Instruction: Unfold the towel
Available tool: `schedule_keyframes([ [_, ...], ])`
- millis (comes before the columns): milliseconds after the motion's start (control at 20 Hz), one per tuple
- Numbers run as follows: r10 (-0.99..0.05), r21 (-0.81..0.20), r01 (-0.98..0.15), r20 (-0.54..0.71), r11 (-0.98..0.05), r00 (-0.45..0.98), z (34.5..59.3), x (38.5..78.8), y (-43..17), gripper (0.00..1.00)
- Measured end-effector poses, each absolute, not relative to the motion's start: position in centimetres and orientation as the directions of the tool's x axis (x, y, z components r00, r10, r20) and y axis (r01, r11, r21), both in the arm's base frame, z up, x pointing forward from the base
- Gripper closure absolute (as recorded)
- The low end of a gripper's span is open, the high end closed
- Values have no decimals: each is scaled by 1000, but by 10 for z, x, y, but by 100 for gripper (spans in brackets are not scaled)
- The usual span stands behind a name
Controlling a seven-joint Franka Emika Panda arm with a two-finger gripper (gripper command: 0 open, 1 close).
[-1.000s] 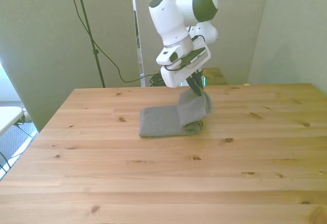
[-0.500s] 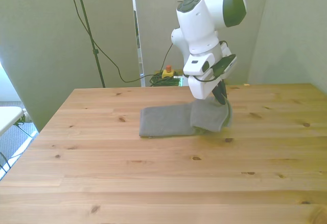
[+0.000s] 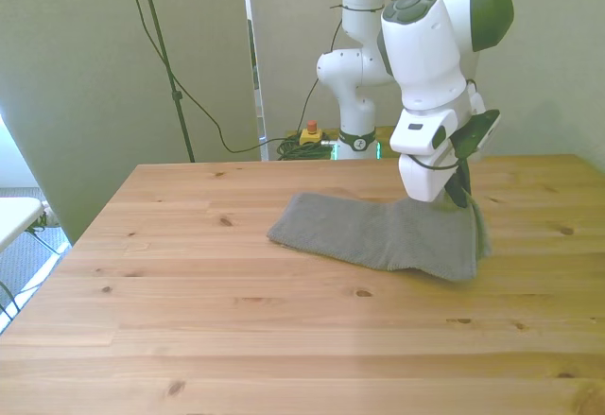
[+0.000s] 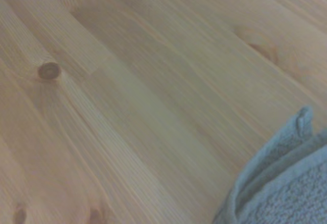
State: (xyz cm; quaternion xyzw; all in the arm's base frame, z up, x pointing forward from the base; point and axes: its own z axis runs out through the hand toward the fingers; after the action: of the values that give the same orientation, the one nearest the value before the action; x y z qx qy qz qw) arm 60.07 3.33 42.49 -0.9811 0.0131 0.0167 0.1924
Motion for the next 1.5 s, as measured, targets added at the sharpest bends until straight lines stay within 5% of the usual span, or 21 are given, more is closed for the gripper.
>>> schedule_keyframes([
  [200,9,-386,-28,-95,-922,995,410,605,40,0],
  [650,72,-404,11,-138,-915,988,421,599,54,0],
  [1050,-250,-253,-265,-89,-931,964,445,578,40,0],
  [1300,-466,-200,-468,-60,-861,883,462,505,1,0],
  [1500,-597,-153,-588,15,-794,802,467,440,29,0],
])
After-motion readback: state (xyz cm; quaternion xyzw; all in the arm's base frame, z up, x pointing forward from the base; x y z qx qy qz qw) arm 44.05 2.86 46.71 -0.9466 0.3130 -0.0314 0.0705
